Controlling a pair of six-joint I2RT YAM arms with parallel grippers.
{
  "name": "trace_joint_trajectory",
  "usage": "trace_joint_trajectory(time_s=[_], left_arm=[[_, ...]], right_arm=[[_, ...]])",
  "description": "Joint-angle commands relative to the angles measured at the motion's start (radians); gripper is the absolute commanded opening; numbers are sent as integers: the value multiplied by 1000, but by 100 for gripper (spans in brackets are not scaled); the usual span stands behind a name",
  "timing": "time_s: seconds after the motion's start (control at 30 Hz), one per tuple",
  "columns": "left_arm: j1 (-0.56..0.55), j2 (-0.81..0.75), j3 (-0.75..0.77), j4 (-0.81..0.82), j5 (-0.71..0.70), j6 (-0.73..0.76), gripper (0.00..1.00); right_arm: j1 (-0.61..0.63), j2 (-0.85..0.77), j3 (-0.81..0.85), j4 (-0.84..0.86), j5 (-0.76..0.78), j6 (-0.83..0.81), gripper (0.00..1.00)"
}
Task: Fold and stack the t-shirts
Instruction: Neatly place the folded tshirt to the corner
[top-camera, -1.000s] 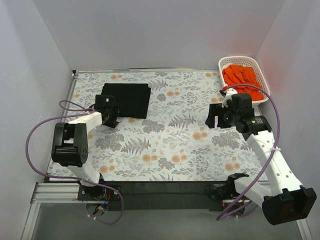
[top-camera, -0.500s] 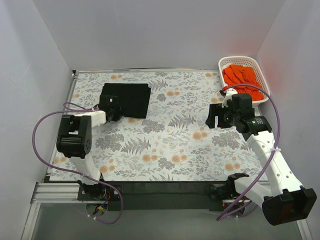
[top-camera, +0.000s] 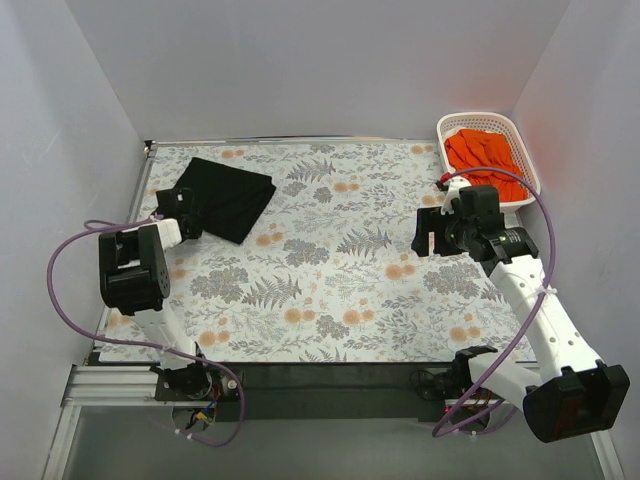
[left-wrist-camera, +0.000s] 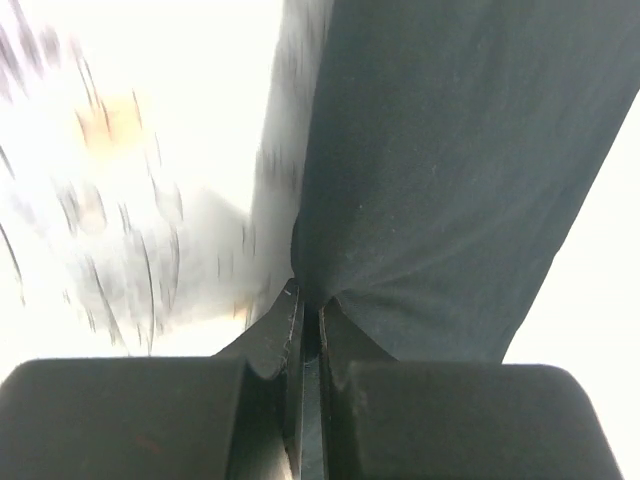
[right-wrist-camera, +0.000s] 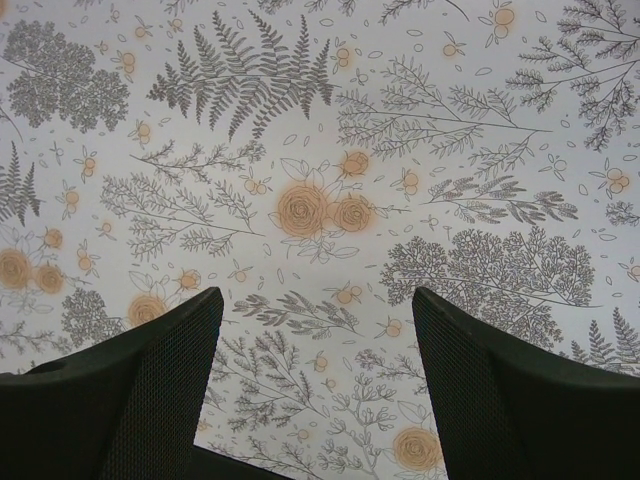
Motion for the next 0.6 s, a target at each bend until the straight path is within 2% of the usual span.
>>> trace_joint_trajectory(time_s=[0.0, 0.27, 0.4, 0.47, 0.57], left_arm=[[60, 47, 62, -1, -63, -96, 0], [147, 83, 87, 27, -95, -199, 0], [157, 107, 102, 31, -120, -313, 0], [157, 142, 121, 91, -115, -346, 0], [144, 210, 197, 96, -115, -393, 0]], right_arm=[[2, 24, 55, 10, 25, -17, 70], [2, 69, 104, -4, 61, -29, 70], [2, 90, 118, -10, 73, -37, 70], [2, 96, 127, -12, 78, -38, 70], [2, 110, 140, -15, 85, -45, 70]])
